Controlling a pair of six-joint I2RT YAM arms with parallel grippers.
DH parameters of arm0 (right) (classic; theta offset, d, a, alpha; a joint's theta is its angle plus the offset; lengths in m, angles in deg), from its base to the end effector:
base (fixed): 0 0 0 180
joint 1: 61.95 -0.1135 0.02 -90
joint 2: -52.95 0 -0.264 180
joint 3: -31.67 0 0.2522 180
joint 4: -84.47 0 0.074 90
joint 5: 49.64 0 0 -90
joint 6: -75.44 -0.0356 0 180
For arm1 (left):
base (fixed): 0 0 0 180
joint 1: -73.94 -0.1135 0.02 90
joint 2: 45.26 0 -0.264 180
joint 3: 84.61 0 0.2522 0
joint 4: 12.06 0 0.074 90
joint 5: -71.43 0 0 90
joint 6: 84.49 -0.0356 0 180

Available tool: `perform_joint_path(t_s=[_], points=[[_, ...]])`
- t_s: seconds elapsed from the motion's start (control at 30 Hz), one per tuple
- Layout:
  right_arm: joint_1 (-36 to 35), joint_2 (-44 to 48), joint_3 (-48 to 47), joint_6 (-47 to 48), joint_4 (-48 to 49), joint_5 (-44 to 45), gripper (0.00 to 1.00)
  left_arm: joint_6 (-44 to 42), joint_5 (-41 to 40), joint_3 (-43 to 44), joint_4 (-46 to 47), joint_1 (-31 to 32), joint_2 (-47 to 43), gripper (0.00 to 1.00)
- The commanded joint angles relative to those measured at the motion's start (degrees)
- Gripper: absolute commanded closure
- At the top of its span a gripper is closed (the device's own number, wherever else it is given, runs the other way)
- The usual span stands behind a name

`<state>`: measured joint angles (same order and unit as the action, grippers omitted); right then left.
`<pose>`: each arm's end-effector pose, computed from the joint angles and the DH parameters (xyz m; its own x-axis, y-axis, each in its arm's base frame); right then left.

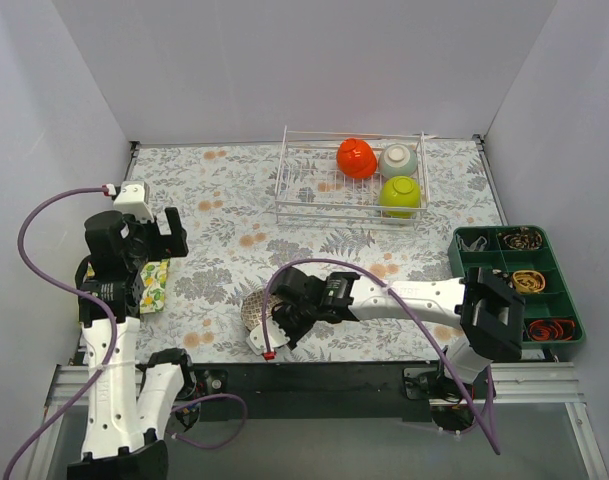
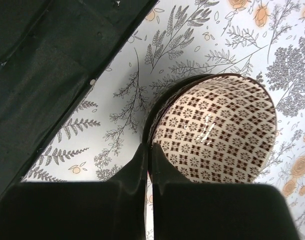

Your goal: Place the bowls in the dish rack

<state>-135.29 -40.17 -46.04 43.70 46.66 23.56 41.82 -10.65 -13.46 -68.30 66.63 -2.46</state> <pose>0.0883 0.3308 0.2235 0.7014 -0.4961 -0.5119 -0.7039 -0.5954 -0.3874 0.1443 0.0136 0.3615 -0.3708 -0.6389 -0.6741 -0.2790 0.7689 -0.5753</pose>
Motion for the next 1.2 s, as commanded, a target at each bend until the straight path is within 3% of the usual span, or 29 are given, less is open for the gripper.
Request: perform_joint_path(t_s=[0.0, 0.2, 0.27, 0.43, 0.5, 0.63, 0.67, 0.8, 0.87, 0.9, 1.03, 1.17], points=[[-0.14, 2.85, -2.14, -1.21, -1.17, 1.06, 0.99, 1.12, 2.62, 2.29, -1.2, -1.48, -1.06, 0.02], [0.39, 5.05, -11.97, -6.3, -5.91, 2.21, 0.99, 0.51, 9.54, 4.05, 0.99, -1.57, -0.53, 0.15], [2.58, 5.06, -17.95, -13.94, -7.67, -0.84, 0.99, 1.3, 12.54, 4.4, 3.7, -1.65, 0.08, 0.18], [17.42, 4.53, -28.76, -29.06, -6.45, -8.07, 0.99, 2.79, 20.9, 8.78, 10.13, -1.65, 6.92, 0.35], [25.32, 4.61, -29.92, -37.58, -1.9, -11.49, 0.99, 3.76, 22.22, 11.59, 11.54, -1.57, 13.86, 0.43], [38.16, 5.14, -26.6, -53.12, 11.36, -18.34, 0.99, 6.57, 22.49, 18.98, 12.51, 0.18, 25.99, 1.0], [42.71, 5.23, -23.37, -56.29, 19.49, -21.14, 0.99, 7.45, 22.57, 21.17, 13.03, 0.54, 27.84, 1.0], [51.97, 0.42, -19.73, -78.4, 36.39, -26.97, 0.99, 4.04, 19.77, 26.72, 12.42, 4.66, 37.84, 1.0], [55.04, -1.79, -18.94, -84.42, 41.95, -28.72, 0.99, 0.88, 17.05, 29.43, 10.33, 6.51, 41.37, 1.0], [55.76, -3.8, -17.29, -90.02, 48.51, -28.82, 0.99, -2.97, 16.6, 32.41, 9.35, 11.13, 43.13, 1.0], [57.26, -9.61, -15.95, -99.97, 58.82, -27.16, 0.99, -10.38, 15.55, 40.77, 8.37, 18.29, 53.84, 1.0], [57.26, -14.1, -16.48, -108.08, 62.02, -20.5, 0.99, -12.67, 12.38, 48.24, 10.65, 21.99, 61.58, 1.0]])
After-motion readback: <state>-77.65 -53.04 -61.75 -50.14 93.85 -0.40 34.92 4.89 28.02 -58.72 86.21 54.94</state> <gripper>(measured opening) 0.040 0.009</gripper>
